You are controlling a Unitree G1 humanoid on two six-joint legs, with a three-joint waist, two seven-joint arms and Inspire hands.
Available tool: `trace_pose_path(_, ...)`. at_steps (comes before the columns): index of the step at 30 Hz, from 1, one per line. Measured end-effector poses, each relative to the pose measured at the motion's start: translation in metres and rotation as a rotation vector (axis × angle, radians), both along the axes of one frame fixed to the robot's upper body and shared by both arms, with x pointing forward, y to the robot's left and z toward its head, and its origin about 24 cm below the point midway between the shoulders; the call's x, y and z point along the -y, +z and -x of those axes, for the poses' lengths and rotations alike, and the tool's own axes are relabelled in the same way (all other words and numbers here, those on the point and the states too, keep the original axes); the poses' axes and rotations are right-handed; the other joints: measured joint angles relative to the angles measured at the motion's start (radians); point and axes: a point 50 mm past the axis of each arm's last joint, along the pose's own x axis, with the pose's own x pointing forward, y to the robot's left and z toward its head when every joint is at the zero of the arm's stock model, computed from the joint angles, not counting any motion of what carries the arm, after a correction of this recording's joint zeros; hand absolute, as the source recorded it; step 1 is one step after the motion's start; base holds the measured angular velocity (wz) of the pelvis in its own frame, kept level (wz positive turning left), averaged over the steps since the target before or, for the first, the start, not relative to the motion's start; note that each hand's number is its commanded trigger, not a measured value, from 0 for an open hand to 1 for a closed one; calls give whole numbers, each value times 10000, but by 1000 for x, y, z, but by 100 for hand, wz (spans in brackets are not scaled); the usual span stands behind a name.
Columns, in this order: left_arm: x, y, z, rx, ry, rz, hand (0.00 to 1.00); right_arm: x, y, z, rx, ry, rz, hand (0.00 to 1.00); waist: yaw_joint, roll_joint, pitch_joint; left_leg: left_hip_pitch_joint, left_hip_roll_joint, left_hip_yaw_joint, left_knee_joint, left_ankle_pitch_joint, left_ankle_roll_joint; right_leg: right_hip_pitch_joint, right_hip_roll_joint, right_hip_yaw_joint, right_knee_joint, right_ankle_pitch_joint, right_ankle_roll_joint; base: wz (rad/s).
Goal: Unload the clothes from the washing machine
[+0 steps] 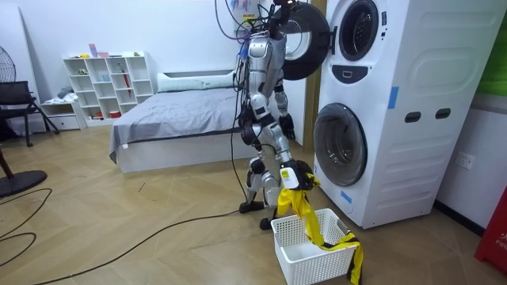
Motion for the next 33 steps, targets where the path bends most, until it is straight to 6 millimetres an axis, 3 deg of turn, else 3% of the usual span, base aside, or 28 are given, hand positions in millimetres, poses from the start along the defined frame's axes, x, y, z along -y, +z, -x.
trace_pose_path(7, 0, 0, 1, -25, -25, 17, 0, -6, -6, 5, -102, 383, -234, 0, -22, -2, -9, 15, 10, -181, 9, 0, 0, 105, -47, -150, -25, -64, -15, 9)
trace_pose_path(13, 0, 0, 1, 10, -40, 7, 0, -5, -20, 26, -665, 354, -427, 0, -17, -19, -25, 102, 50, -350, -1, 16, -27, 268, -72, -309, -13, -158, -61, 11)
trace_pose_path(19, -1, -1, 4, -104, -10, -26, 0, -1, -33, 46, -1620, 246, -275, 0, -18, -153, -103, 442, 66, -366, -130, 33, -49, 642, -91, -425, -96, -248, -79, 4)
trace_pose_path(27, -5, -5, 18, -437, 156, -222, 0, 4, -35, 55, -2817, 1767, 2088, 0, -15, -168, -213, 549, 40, -419, -169, 67, 6, 812, -306, -844, -154, -257, -82, 11)
trace_pose_path(33, -6, -8, 33, -852, 239, -349, 0, 9, -31, 53, -3116, 1694, 3258, 0, 256, -108, -257, 696, -98, -444, -518, 234, 76, 803, -423, -886, -100, -310, -18, 5)
